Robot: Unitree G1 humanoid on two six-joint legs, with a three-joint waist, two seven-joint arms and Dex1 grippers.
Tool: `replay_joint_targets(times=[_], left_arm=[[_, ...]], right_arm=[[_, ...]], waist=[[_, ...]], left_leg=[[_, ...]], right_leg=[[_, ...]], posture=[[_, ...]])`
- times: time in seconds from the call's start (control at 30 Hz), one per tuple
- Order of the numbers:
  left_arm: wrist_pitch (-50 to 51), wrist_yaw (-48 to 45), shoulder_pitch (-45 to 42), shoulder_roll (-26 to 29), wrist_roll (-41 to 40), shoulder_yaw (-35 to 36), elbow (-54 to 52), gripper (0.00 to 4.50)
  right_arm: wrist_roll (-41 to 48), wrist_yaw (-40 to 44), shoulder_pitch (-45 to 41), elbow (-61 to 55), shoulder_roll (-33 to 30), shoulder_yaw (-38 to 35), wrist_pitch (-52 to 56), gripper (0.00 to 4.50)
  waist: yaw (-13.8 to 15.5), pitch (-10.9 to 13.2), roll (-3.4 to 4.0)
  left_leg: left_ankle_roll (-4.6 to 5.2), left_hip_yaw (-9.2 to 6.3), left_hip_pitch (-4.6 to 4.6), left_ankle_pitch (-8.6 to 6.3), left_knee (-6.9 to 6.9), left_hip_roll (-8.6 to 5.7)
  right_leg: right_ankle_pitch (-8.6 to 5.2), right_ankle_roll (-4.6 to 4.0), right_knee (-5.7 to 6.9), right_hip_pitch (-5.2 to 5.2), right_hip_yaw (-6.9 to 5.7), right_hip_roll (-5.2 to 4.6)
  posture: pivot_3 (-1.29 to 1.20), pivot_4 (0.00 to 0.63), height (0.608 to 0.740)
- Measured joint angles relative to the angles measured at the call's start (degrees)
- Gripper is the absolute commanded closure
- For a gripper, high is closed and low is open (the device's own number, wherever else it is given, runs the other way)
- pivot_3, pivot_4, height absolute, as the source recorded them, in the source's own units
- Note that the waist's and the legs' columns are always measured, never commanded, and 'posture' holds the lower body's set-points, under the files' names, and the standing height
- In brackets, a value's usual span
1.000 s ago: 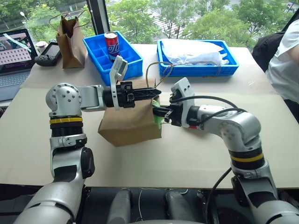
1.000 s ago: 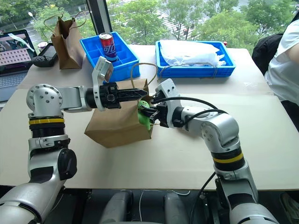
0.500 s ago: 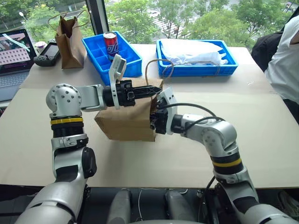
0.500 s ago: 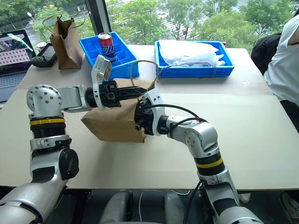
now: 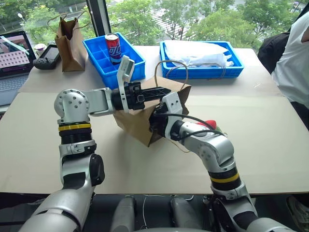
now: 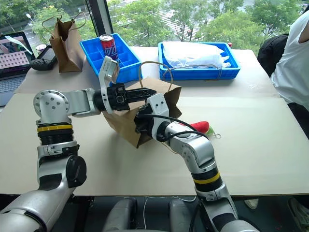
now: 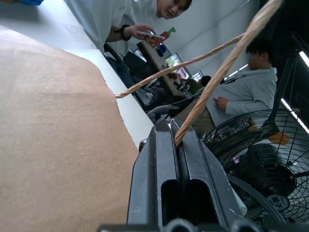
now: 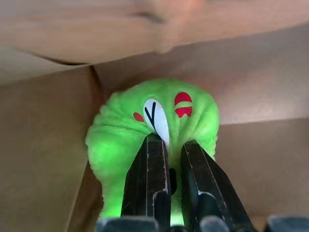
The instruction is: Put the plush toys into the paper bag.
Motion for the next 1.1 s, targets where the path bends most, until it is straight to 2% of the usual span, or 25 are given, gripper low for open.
replay_joint_targets(times=[0.07,0.13,0.3,0.47,0.5,0.63,0.8,0.93,1.03,1.1], left_arm=[[0.1,0.0,1.1,0.3,-0.1,0.0,-0.3,4.50],[0.2,0.2,1.8,0.5,-0.3,0.2,-0.8,4.50],[0.0,0.2,3.7,1.5,-0.7,0.1,-2.7,4.50],[-0.4,0.0,5.0,2.4,-0.7,0.0,-2.7,4.50],[-0.5,-0.1,5.0,2.5,-0.7,0.0,-2.7,4.50],[-0.7,-0.3,5.1,2.7,-0.7,-0.5,-2.6,4.50],[-1.4,-0.3,5.2,2.7,-0.7,-0.8,-2.6,4.50],[-1.5,-0.3,5.3,2.5,-0.8,-0.9,-2.6,4.50],[-1.5,-0.3,5.3,2.4,-0.8,-1.0,-2.6,4.50],[-1.5,-0.3,5.3,2.3,-0.8,-1.2,-2.6,4.50]], right_arm=[[-1.0,0.0,1.1,2.2,0.4,-0.2,-1.1,4.42],[-1.1,0.1,2.4,4.1,0.9,-0.4,-1.9,3.56],[-1.3,0.7,3.8,4.8,0.8,-2.0,-2.5,1.97],[2.2,1.6,3.9,-2.0,-1.5,-6.6,1.2,0.18],[2.9,1.7,3.9,-3.6,-2.0,-7.4,2.1,0.01],[6.7,2.3,4.0,-9.2,-5.3,-11.9,5.6,0.01],[10.3,5.4,5.4,-11.1,-14.2,-18.5,8.4,0.01],[8.4,9.3,7.5,-6.8,-24.1,-21.3,6.4,0.01],[6.2,12.3,8.7,-1.5,-26.9,-21.8,2.5,0.01],[2.8,13.9,9.1,2.8,-29.0,-19.4,-1.2,0.01]], waist=[[0.1,0.0,0.00],[0.1,0.0,0.00],[0.1,0.0,0.00],[0.1,0.0,0.00],[0.1,0.0,0.00],[0.2,0.0,0.00],[0.4,0.0,0.00],[0.4,0.0,0.00],[0.1,0.0,0.00],[0.0,0.0,0.00]], left_leg=[[0.00,-0.02,0.00,0.00,0.00,0.00],[0.00,-0.01,-0.03,0.00,0.00,-0.01],[-0.03,-0.02,-0.01,0.02,0.00,-0.01],[-0.07,-0.05,-0.02,0.04,0.00,0.00],[-0.07,-0.05,-0.02,0.04,0.00,-0.01],[-0.07,-0.06,-0.02,0.04,-0.01,-0.01],[-0.07,-0.05,-0.03,0.04,-0.01,-0.02],[-0.07,-0.02,-0.03,0.04,-0.01,-0.02],[-0.06,-0.02,-0.02,0.05,-0.02,-0.01],[-0.06,-0.01,-0.01,0.05,-0.03,-0.01]], right_leg=[[0.00,0.00,0.00,0.02,-0.02,0.00],[0.00,0.00,-0.01,0.01,-0.01,-0.02],[0.00,0.00,0.00,0.02,-0.02,-0.01],[0.00,0.00,-0.01,0.03,-0.05,-0.02],[0.00,0.00,-0.01,0.03,-0.06,-0.02],[0.00,0.00,-0.05,0.05,-0.09,-0.02],[0.00,0.00,-0.12,0.09,-0.10,-0.02],[0.00,0.00,-0.17,0.10,-0.08,-0.02],[0.00,0.00,-0.17,0.10,-0.06,0.00],[0.00,0.00,-0.17,0.09,-0.05,0.00]], posture=[[0.00,0.150,0.698],[0.00,0.150,0.698],[0.00,0.150,0.698],[0.00,0.150,0.698],[0.00,0.150,0.698],[0.00,0.150,0.698],[0.00,0.150,0.698],[0.00,0.150,0.698],[0.00,0.150,0.698],[0.00,0.150,0.698]])
